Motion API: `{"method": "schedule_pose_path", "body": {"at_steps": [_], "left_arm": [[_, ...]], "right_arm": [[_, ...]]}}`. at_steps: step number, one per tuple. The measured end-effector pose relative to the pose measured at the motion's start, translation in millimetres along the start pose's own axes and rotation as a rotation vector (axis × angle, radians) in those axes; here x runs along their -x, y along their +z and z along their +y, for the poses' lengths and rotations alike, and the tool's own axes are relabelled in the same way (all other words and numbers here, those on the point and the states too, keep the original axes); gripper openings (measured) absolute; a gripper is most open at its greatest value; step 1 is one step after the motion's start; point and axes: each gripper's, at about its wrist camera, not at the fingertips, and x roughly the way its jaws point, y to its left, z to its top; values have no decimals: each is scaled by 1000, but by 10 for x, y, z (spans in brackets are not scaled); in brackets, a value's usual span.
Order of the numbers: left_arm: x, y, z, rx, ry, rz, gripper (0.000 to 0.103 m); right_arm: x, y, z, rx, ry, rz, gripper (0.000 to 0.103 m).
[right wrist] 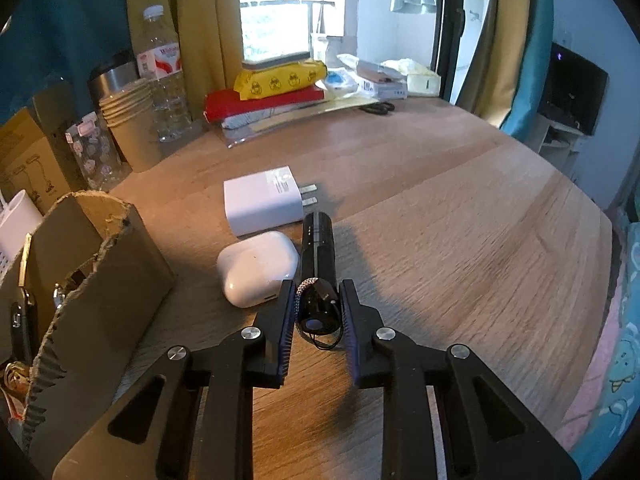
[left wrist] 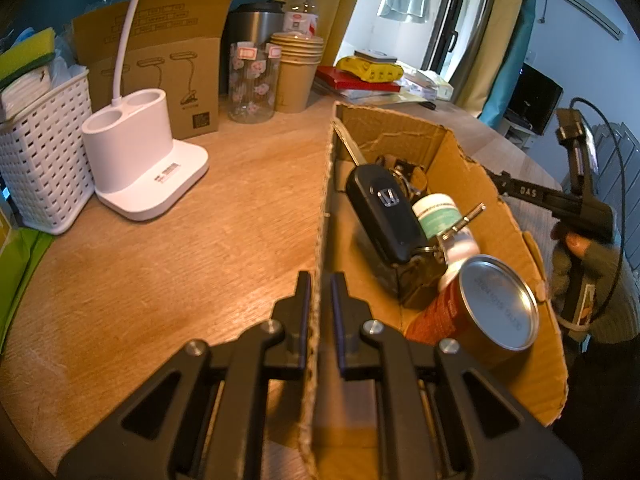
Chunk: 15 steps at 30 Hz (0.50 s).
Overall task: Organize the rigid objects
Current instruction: 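Lift the flashlight with the right tool and lower it into the box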
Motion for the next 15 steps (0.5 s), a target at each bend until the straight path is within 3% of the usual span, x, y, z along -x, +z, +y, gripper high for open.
{"method": "schedule_pose_path", "body": {"at_steps": [15], "left_arm": [[2, -1, 1, -1, 0, -1, 11]], "right_arm": [[843, 154, 228, 38, 23, -207, 23]]}}
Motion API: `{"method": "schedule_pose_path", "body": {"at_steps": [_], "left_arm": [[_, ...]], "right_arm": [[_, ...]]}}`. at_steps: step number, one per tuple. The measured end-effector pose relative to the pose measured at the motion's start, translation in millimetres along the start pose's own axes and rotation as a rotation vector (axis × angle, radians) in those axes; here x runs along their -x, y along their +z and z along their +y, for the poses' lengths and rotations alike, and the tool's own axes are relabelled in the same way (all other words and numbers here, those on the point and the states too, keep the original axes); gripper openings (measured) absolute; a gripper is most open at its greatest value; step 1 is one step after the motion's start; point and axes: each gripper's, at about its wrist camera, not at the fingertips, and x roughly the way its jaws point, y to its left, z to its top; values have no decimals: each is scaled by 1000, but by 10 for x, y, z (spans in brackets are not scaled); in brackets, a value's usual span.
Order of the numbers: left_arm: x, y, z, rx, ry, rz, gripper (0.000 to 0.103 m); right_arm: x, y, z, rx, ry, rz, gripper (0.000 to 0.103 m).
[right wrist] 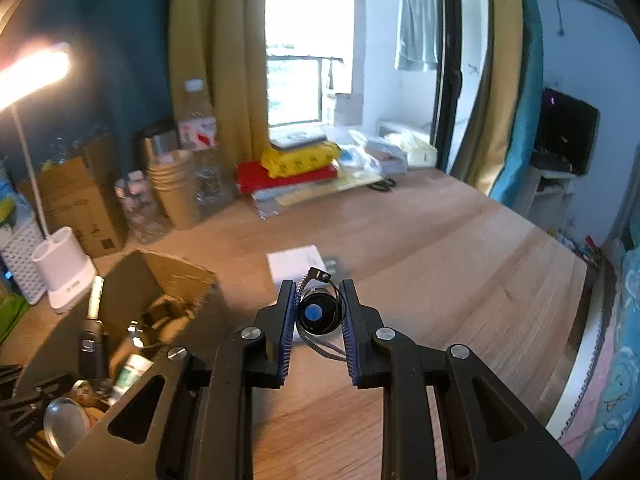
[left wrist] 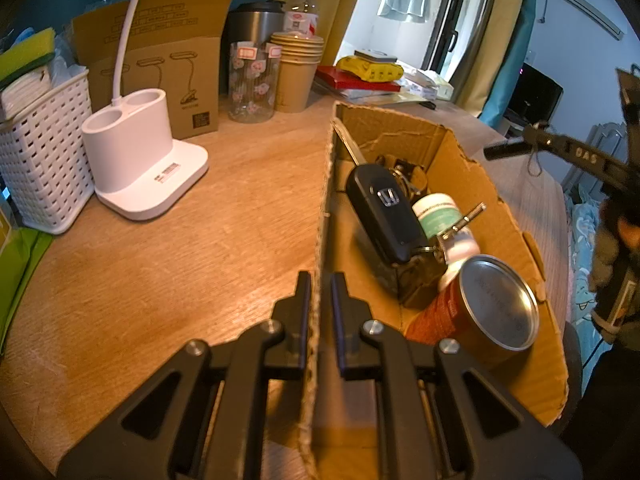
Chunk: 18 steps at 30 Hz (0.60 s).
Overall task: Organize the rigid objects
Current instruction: 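Lift the flashlight with the right tool and lower it into the box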
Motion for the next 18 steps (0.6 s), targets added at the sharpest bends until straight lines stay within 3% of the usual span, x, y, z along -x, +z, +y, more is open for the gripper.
{"method": "schedule_pose_path", "body": {"at_steps": [18], "left_arm": [[-2, 0, -2, 0, 0, 1, 11]], "right_arm": [[366, 91, 527, 97, 107, -63, 23]]}}
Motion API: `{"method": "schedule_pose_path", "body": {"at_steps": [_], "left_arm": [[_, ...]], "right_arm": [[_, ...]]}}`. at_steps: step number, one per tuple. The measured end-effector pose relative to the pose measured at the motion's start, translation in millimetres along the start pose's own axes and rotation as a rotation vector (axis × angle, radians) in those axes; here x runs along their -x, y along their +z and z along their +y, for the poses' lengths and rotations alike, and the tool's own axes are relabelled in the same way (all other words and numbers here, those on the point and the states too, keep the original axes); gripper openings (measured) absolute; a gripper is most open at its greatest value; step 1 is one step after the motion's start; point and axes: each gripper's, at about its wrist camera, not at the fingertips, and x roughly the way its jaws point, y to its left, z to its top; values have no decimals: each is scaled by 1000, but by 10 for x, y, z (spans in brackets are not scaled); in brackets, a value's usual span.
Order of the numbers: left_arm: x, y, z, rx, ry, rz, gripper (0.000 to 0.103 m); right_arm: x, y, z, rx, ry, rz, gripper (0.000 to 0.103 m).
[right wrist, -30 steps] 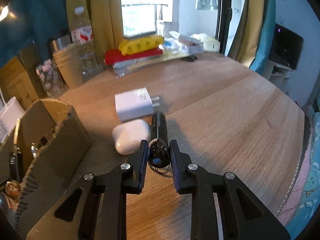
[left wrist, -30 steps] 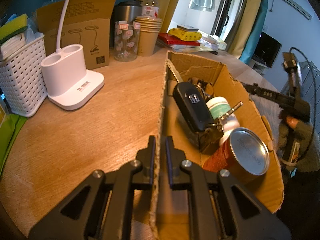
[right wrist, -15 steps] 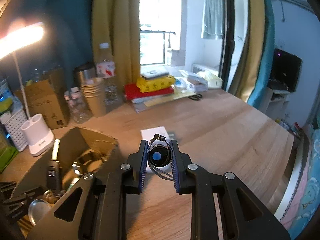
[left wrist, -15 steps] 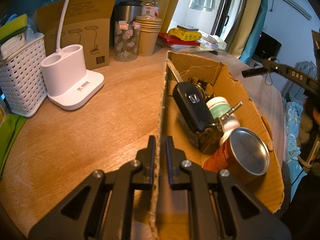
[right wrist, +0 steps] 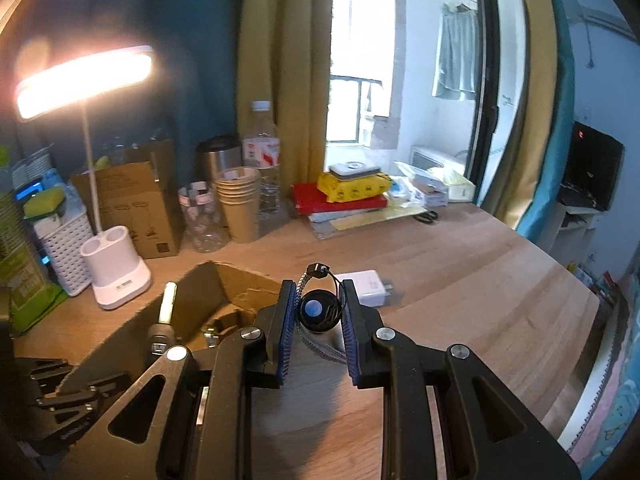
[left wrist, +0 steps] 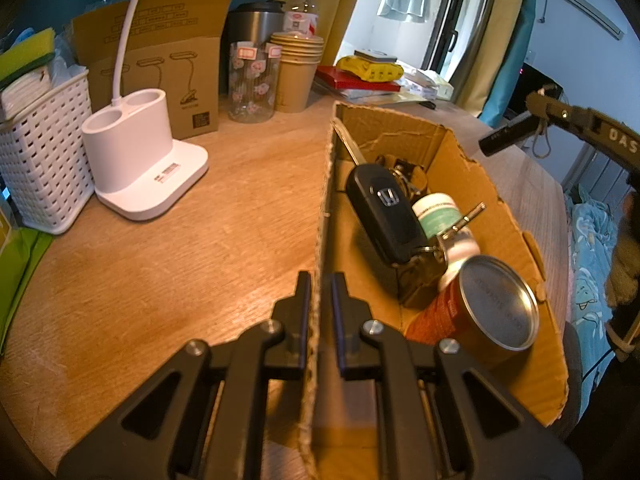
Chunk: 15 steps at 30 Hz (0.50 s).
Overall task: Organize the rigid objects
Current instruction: 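Lift the flashlight with the right tool and lower it into the box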
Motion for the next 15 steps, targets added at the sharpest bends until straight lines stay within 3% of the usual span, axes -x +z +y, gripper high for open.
{"method": "schedule_pose_path", "body": {"at_steps": [15], "left_arm": [[0, 0, 0, 0, 0, 0, 11]], "right_arm": [[315, 87, 678, 129, 147, -61, 23]]}}
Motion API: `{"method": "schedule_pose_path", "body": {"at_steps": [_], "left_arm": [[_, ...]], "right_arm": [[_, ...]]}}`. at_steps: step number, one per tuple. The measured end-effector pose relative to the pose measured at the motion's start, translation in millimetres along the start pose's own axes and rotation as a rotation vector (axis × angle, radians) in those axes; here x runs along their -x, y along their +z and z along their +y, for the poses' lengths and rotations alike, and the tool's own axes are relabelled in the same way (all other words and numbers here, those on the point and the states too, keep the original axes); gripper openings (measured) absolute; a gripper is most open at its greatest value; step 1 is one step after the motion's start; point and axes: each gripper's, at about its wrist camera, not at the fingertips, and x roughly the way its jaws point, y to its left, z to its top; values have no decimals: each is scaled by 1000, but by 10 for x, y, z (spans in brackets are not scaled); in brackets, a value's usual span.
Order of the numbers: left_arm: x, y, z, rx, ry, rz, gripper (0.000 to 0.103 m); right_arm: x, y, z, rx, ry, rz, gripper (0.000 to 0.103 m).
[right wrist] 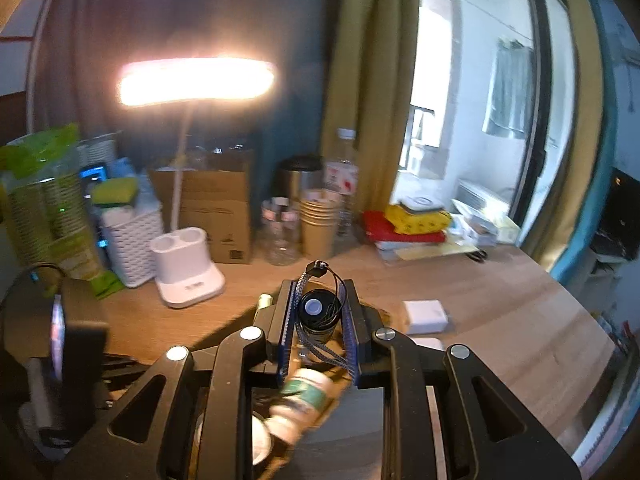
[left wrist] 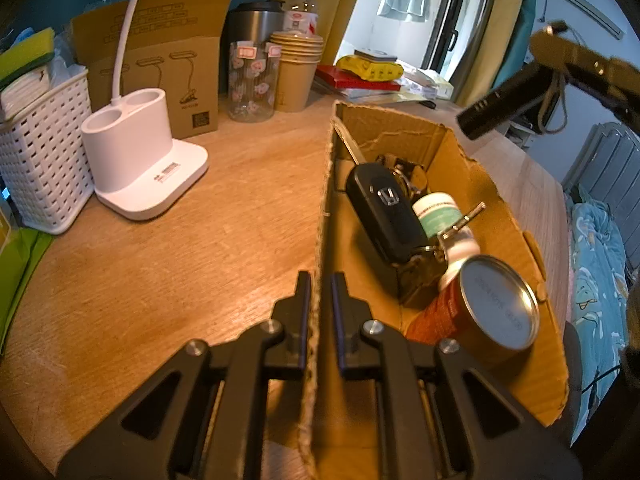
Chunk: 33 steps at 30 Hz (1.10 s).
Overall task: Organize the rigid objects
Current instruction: 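Lift the flashlight with the right tool and lower it into the box, then open the right tool and withdraw it from the box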
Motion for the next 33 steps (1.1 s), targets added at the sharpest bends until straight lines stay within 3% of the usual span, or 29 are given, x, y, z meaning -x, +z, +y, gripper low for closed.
{"method": "schedule_pose_path", "body": {"at_steps": [10, 16, 27, 33], "left_arm": [[0, 0, -1, 0, 0, 0, 11], [-6, 4, 2, 4, 1, 3, 11], [-17, 18, -15, -1, 1, 3, 11], [-20, 21, -11, -1, 1, 3, 11]], "right_arm": [[-230, -96, 287, 26, 157, 57, 23], [-408, -193, 287, 15, 199, 104, 23], [-354, -192, 267, 24, 203, 106, 23], [-592, -317, 149, -11, 186, 184, 23]]}}
